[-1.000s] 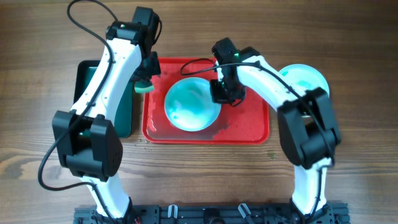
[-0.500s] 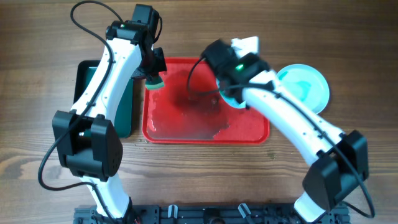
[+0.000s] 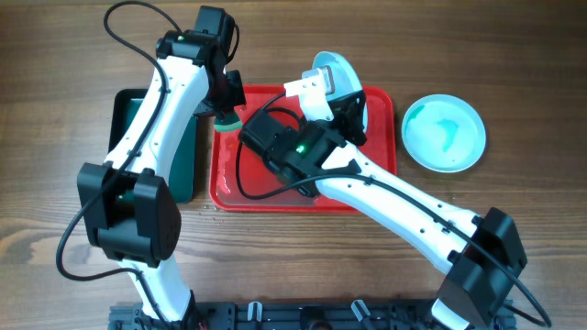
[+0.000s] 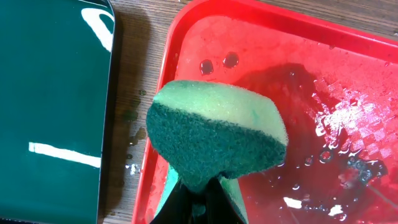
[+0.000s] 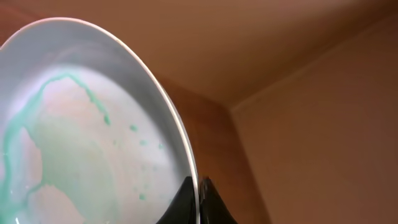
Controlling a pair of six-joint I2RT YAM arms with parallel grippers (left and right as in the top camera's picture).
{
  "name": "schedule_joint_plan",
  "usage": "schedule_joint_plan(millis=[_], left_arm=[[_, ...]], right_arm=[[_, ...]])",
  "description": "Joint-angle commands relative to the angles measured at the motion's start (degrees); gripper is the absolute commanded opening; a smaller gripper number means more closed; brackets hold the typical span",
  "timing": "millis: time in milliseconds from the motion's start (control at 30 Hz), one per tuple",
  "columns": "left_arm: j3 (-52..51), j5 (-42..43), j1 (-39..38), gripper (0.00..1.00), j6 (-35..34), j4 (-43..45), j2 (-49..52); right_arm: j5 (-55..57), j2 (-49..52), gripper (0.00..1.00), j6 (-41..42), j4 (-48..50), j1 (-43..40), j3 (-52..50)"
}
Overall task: Clean dirty plates on tray and stack at the side
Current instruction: 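Lift the last plate with the right gripper and stack it on the pile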
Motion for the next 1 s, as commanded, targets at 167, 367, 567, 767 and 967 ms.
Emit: schedule_joint_plan(millis=[167,367,567,767,967], left_arm=[[0.68,0.72,0.11,0.04,-0.74,0.15,-0.7],[0.7,0.11,0.46,0.04,1.01,-0.72,-1.11],[0.7,-2.8,6.86,0.04,1.03,-5.25,-5.22],[0.68,-2.73,15.54,0.04,3.93,-8.31,-5.57],[0.68,-2.78,18.1,0.04,6.69,-7.74,-5.55]], right_arm=[[-1.57,-1.7,0.04,0.85,-0.02,0.15,0.02],[-41.83,-1.7,0.04,-3.3,5.07,-10.25,-1.18],[-78.99,-1.7,0.04,-19.52,12.17,-31.98,-1.33],[-82.55,-1.7,0.04,-21.55,9.38,-54.45,-1.64],[-79.34,-1.7,0.04,-21.55,16.46,-67.43,-11.04]])
